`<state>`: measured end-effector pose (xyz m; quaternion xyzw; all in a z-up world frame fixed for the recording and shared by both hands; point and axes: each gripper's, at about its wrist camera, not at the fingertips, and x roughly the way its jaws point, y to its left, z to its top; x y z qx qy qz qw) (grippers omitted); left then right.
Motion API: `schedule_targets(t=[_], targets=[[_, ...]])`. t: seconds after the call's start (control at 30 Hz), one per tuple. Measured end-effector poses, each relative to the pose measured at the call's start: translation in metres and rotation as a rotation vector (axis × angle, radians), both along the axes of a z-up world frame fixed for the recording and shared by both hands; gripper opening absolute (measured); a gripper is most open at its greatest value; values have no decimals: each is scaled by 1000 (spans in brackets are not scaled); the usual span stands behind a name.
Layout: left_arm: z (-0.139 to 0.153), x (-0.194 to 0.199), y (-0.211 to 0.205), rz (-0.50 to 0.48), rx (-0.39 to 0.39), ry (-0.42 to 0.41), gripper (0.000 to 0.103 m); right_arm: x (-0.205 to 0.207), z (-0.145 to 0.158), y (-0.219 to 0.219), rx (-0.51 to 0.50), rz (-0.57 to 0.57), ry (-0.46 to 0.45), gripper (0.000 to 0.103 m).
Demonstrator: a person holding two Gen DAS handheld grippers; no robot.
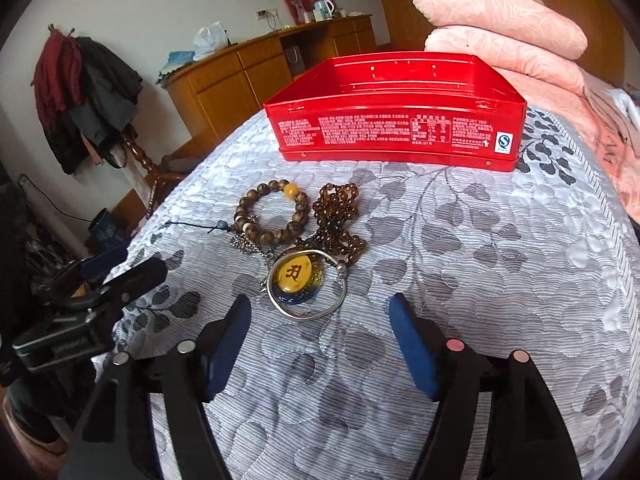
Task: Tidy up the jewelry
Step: 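Withdraw both tools and grasp the silver bangle ring with the right tool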
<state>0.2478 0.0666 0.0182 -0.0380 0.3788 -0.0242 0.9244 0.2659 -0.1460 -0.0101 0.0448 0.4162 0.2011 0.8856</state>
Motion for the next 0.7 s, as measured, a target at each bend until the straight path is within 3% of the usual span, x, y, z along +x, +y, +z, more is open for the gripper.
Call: schedule_targets(t=[0.7], targets=[[-13, -11, 26, 19, -85, 11, 96, 11, -8, 32, -111, -12, 8, 69]])
